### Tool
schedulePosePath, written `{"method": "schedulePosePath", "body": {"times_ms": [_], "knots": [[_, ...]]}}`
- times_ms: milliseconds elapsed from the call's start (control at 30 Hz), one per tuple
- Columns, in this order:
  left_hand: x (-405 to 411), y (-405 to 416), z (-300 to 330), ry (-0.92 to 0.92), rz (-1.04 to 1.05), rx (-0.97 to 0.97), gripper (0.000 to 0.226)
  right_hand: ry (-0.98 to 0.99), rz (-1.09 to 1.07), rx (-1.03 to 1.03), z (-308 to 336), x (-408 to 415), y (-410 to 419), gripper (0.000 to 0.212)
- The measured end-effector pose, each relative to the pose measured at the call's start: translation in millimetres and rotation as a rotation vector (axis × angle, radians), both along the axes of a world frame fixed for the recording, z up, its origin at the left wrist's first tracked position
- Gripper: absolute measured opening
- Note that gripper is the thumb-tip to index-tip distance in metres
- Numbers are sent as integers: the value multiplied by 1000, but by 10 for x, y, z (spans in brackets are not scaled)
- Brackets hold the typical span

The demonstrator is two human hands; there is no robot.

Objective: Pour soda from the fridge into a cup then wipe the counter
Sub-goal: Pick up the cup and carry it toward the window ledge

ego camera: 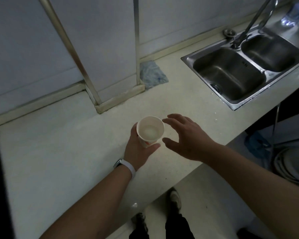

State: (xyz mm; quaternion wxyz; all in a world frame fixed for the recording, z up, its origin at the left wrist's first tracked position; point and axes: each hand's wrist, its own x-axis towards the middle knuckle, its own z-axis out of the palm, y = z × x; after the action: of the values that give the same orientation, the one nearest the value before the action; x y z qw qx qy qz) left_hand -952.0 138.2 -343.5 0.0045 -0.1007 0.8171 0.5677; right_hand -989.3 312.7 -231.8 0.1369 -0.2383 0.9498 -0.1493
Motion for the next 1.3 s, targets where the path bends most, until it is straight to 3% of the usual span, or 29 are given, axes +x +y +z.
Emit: {"method": "schedulePosePath", "body": {"times_ms": [233, 633, 900, 1300], "knots": [[-75, -7, 60, -25, 17, -67, 74, 10, -17, -7, 29, 2, 18, 64], [-83, -176, 605, 45, -77, -119, 72, 98, -60, -36, 500, 113, 42, 64], [-28, -17, 1153, 166, -175, 22, 67, 213, -176, -70, 865, 337, 217, 62], [-262, 694, 1636, 234, -406, 58, 81, 326, -404, -64, 1220, 736, 1081, 64]]}}
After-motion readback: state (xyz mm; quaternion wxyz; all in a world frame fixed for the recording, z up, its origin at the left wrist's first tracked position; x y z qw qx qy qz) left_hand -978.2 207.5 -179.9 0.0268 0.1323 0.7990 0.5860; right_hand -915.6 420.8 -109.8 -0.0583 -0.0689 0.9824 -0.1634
